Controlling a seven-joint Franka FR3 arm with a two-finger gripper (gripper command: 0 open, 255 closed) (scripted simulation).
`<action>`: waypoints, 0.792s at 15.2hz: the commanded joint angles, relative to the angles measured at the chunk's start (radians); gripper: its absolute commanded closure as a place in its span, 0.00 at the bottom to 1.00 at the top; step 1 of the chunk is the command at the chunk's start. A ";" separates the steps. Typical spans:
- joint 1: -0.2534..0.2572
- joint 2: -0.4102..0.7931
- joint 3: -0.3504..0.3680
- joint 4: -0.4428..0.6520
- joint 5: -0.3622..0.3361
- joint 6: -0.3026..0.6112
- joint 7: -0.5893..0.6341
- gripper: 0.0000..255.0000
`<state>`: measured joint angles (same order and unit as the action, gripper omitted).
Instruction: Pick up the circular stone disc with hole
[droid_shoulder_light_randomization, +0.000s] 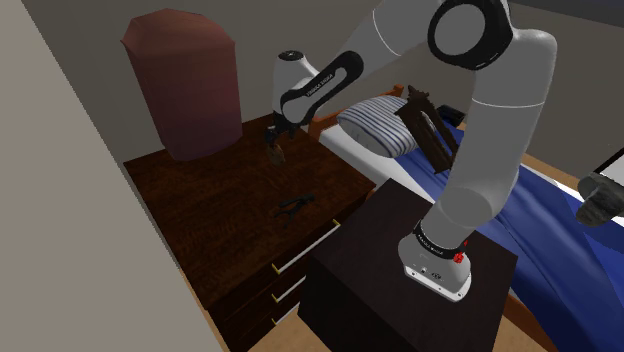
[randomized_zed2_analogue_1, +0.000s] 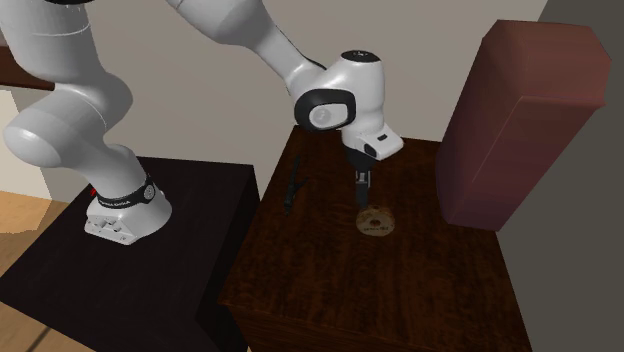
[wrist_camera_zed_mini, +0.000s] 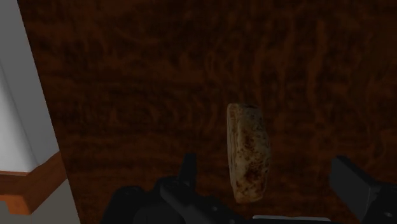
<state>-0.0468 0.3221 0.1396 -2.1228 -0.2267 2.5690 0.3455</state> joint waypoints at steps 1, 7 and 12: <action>0.013 0.082 -0.018 0.074 -0.032 0.014 0.025 0.00; 0.036 0.205 -0.049 0.166 -0.068 0.052 0.057 0.00; 0.045 0.253 -0.062 0.174 -0.083 0.093 0.073 0.00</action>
<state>-0.0016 0.5710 0.0790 -1.9481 -0.3081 2.6560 0.4175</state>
